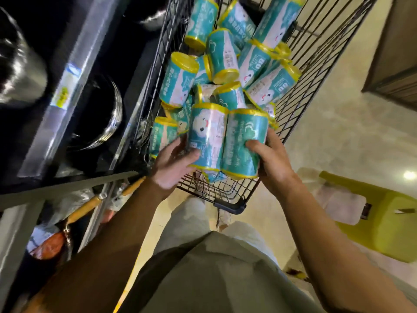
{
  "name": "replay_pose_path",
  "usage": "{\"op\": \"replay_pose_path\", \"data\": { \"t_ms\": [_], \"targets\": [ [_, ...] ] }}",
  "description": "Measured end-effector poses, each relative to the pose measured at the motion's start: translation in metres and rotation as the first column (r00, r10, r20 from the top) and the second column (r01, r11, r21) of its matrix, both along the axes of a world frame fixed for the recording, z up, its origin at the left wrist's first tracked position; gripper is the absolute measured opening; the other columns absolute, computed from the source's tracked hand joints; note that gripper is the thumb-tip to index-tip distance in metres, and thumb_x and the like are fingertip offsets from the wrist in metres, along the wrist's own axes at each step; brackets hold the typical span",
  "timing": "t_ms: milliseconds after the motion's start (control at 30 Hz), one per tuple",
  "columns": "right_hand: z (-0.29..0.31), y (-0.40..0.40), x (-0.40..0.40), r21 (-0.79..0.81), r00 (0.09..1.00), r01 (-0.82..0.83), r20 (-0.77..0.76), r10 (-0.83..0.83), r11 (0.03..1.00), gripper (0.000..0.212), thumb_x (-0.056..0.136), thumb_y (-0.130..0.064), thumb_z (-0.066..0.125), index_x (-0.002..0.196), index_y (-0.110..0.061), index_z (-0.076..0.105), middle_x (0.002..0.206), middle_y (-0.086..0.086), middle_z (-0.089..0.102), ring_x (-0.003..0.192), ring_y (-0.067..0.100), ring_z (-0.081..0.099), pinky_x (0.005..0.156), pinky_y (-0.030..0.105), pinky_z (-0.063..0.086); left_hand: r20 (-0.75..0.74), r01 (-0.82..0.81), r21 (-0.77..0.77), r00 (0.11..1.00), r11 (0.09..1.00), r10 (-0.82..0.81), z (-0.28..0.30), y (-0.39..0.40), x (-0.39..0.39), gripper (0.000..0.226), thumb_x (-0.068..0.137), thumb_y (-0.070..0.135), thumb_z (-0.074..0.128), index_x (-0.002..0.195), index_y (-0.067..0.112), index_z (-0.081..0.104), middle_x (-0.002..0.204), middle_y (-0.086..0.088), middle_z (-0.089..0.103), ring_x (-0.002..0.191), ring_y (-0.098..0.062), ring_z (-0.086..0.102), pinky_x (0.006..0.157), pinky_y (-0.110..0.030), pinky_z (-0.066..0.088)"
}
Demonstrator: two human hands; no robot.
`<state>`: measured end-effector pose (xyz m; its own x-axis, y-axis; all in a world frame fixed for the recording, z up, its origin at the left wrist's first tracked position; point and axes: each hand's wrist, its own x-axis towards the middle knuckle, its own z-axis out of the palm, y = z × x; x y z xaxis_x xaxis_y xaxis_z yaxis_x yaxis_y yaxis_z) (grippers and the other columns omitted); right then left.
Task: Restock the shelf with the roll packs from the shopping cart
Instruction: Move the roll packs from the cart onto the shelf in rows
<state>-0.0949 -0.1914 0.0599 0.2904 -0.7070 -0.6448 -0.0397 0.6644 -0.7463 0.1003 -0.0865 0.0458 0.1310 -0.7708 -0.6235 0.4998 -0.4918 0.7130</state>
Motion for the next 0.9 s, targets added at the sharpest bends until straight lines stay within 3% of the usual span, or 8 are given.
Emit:
{"op": "replay_pose_path", "data": {
  "t_ms": [100, 233, 367, 533, 633, 767, 833, 900],
  "targets": [
    [0.021, 0.009, -0.005, -0.044, 0.993, -0.042, 0.111, 0.047, 0.998, 0.045, 0.077, -0.013, 0.058, 0.121, -0.01, 0.057, 0.105, 0.008, 0.071, 0.093, 0.022, 0.07, 0.077, 0.038, 0.058, 0.009, -0.03, -0.111, 0.999, 0.993, 0.031, 0.026, 0.018, -0.007, 0.075, 0.063, 0.026, 0.092, 0.129, 0.018, 0.057, 0.121, -0.001, 0.071, 0.115, -0.023, 0.066, 0.089, -0.041, 0.058],
    [0.043, 0.026, -0.016, -0.076, 0.982, -0.076, 0.168, 0.087, 0.994, 0.046, 0.08, -0.027, 0.058, 0.124, -0.013, 0.059, 0.107, 0.007, 0.073, 0.096, 0.022, 0.072, 0.079, 0.04, 0.058, 0.065, -0.104, -0.217, 0.991, 0.971, 0.12, 0.058, 0.047, -0.033, 0.08, 0.069, 0.016, 0.077, 0.143, 0.014, 0.046, 0.135, -0.017, 0.061, 0.124, -0.038, 0.058, 0.102, -0.061, 0.047],
    [0.065, 0.057, -0.022, -0.128, 0.94, -0.172, 0.277, 0.202, 0.977, 0.059, 0.09, -0.037, 0.06, 0.143, -0.017, 0.047, 0.134, 0.014, 0.064, 0.12, 0.034, 0.064, 0.096, 0.054, 0.054, 0.182, -0.155, -0.322, 0.958, 0.934, 0.221, 0.094, 0.082, -0.064, 0.088, 0.064, 0.014, 0.081, 0.143, 0.027, 0.043, 0.138, -0.011, 0.06, 0.127, -0.031, 0.058, 0.102, -0.052, 0.048],
    [0.091, 0.107, -0.013, -0.246, 0.891, -0.237, 0.331, 0.311, 0.94, 0.07, 0.085, -0.022, 0.067, 0.148, -0.013, 0.039, 0.13, 0.013, 0.067, 0.114, 0.032, 0.068, 0.093, 0.052, 0.057, 0.329, -0.19, -0.429, 0.878, 0.883, 0.349, 0.138, 0.139, -0.083, 0.105, 0.067, -0.003, 0.083, 0.154, 0.021, 0.028, 0.145, -0.002, 0.054, 0.13, -0.021, 0.055, 0.1, -0.04, 0.051],
    [0.103, 0.137, 0.001, -0.273, 0.864, -0.302, 0.327, 0.383, 0.914, 0.061, 0.083, -0.019, 0.068, 0.14, -0.014, 0.048, 0.124, 0.013, 0.069, 0.11, 0.035, 0.069, 0.089, 0.053, 0.058, 0.385, -0.302, -0.454, 0.782, 0.838, 0.49, 0.159, 0.175, -0.086, 0.109, 0.063, -0.013, 0.083, 0.153, 0.016, 0.028, 0.144, -0.006, 0.053, 0.124, -0.014, 0.059, 0.088, -0.025, 0.054],
    [0.122, 0.177, 0.027, -0.274, 0.82, -0.362, 0.361, 0.444, 0.891, 0.049, 0.079, -0.02, 0.07, 0.126, -0.018, 0.056, 0.119, 0.013, 0.071, 0.109, 0.036, 0.069, 0.094, 0.063, 0.053, 0.486, -0.536, -0.441, 0.532, 0.72, 0.694, 0.174, 0.232, -0.085, 0.108, 0.041, 0.034, 0.088, 0.137, 0.025, 0.039, 0.124, -0.006, 0.057, 0.102, -0.01, 0.065, 0.077, -0.025, 0.054],
    [0.132, 0.197, 0.042, -0.271, 0.789, -0.393, 0.391, 0.474, 0.879, 0.045, 0.079, -0.021, 0.069, 0.123, -0.02, 0.058, 0.119, 0.012, 0.072, 0.111, 0.036, 0.068, 0.097, 0.064, 0.051, 0.466, -0.605, -0.462, 0.457, 0.649, 0.758, 0.178, 0.261, -0.083, 0.091, 0.038, 0.037, 0.086, 0.119, 0.027, 0.047, 0.119, -0.005, 0.059, 0.097, -0.009, 0.065, 0.075, -0.029, 0.054],
    [0.144, 0.221, 0.057, -0.285, 0.756, -0.423, 0.412, 0.509, 0.86, 0.046, 0.078, -0.021, 0.069, 0.123, -0.021, 0.058, 0.122, 0.013, 0.07, 0.113, 0.036, 0.067, 0.098, 0.061, 0.051, 0.455, -0.624, -0.49, 0.412, 0.609, 0.789, 0.181, 0.291, -0.081, 0.084, 0.043, 0.036, 0.087, 0.117, 0.027, 0.05, 0.12, -0.003, 0.061, 0.103, -0.011, 0.066, 0.08, -0.036, 0.056]
  ]
}}
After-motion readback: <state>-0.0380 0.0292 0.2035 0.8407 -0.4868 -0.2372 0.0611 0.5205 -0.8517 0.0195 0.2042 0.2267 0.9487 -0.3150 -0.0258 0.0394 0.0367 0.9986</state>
